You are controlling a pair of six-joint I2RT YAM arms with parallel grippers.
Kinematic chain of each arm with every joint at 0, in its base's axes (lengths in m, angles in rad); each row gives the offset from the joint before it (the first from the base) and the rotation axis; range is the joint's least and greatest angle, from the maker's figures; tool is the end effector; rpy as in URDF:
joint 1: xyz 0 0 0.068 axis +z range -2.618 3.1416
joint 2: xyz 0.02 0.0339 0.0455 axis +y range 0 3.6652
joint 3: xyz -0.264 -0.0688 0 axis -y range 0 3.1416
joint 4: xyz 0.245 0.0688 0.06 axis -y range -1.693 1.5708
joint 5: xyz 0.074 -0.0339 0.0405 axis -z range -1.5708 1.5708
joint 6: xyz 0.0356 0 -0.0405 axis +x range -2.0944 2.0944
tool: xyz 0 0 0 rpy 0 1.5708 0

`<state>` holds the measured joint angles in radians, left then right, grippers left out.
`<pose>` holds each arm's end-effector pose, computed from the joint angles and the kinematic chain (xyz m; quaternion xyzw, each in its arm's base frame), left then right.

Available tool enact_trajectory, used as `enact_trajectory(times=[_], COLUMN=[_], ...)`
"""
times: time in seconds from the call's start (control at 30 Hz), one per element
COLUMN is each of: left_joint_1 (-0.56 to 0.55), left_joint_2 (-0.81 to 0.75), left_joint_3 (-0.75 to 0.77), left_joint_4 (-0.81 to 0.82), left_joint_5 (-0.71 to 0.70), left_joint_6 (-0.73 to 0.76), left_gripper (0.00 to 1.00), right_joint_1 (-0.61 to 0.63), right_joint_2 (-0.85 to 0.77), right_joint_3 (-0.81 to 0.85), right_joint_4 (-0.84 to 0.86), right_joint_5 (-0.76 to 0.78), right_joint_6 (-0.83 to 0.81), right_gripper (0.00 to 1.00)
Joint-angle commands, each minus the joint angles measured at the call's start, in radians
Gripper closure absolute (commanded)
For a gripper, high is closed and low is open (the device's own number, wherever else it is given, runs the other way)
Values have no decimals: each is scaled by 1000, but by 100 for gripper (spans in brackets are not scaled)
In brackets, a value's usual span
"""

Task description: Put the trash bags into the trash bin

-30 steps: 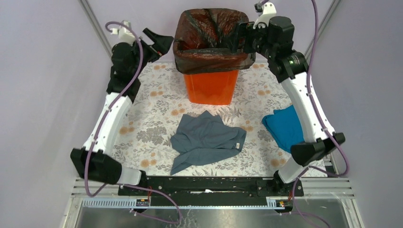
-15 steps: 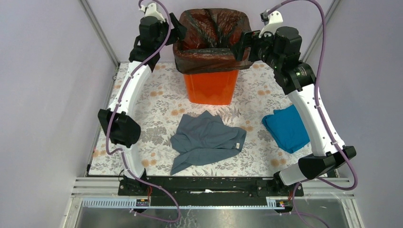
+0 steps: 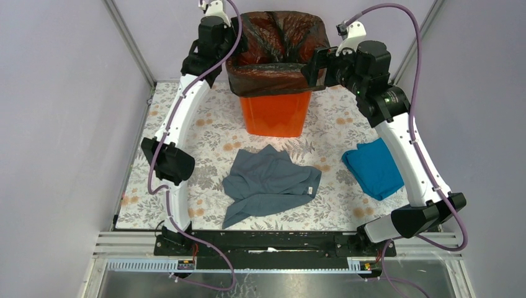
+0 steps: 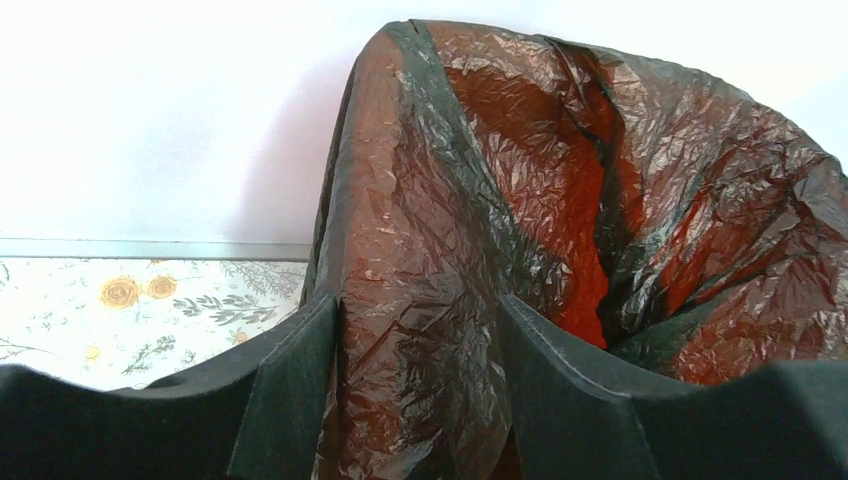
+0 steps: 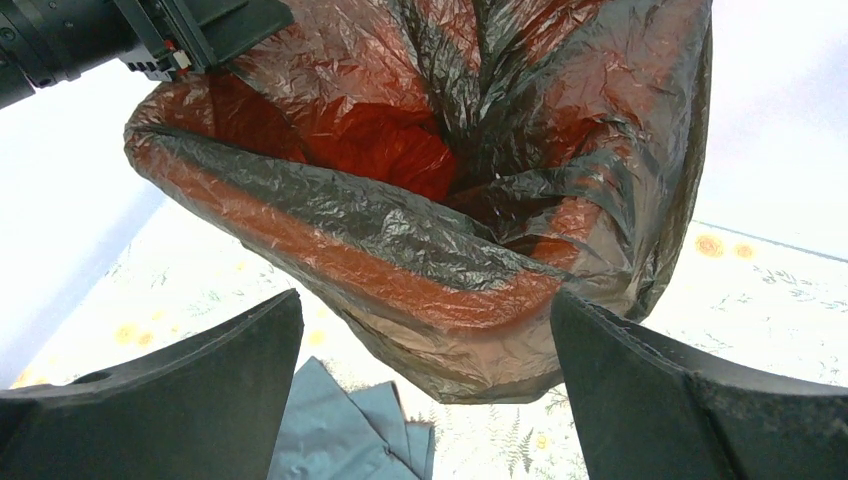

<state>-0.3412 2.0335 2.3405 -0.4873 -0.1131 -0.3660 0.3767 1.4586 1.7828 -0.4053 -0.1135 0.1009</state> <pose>0.4356 -0.1504 0.4614 -0.0457 0.7662 -0.1807 0.6150 0.2892 0.1187 0.5019 -0.1390 0.7218 0.2006 0.6477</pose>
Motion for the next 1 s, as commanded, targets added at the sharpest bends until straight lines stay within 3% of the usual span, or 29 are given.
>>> enact_trajectory(times=[0.0, 0.13, 0.23, 0.37, 0.53, 0.73, 0.97], left_joint_1=[-16, -24, -25, -35, -71, -141, -280], left_joint_2=[19, 29, 31, 14, -48, -154, -319], left_joint_3=[67, 68, 75, 82, 35, -53, -256], left_joint_4=[-7, -9, -10, 2, 77, 193, 434], left_joint_5=[-21, -44, -49, -57, -48, -124, -279], left_joint_6=[34, 56, 74, 112, 186, 275, 499], left_gripper=[38, 45, 62, 75, 100, 100, 100], right_joint_1=[-2, -1, -1, -2, 0, -1, -1], right_joint_2=[-40, -43, -48, -57, -74, -88, -107], right_joint_3=[-9, -11, -10, -7, -7, -7, -56], right_joint_4=[46, 45, 43, 37, 34, 14, 25], right_joint_5=[21, 20, 21, 20, 8, 7, -33], right_joint_6=[-18, -17, -16, -10, 6, 29, 121], right_gripper=[0, 0, 0, 0, 0, 0, 0])
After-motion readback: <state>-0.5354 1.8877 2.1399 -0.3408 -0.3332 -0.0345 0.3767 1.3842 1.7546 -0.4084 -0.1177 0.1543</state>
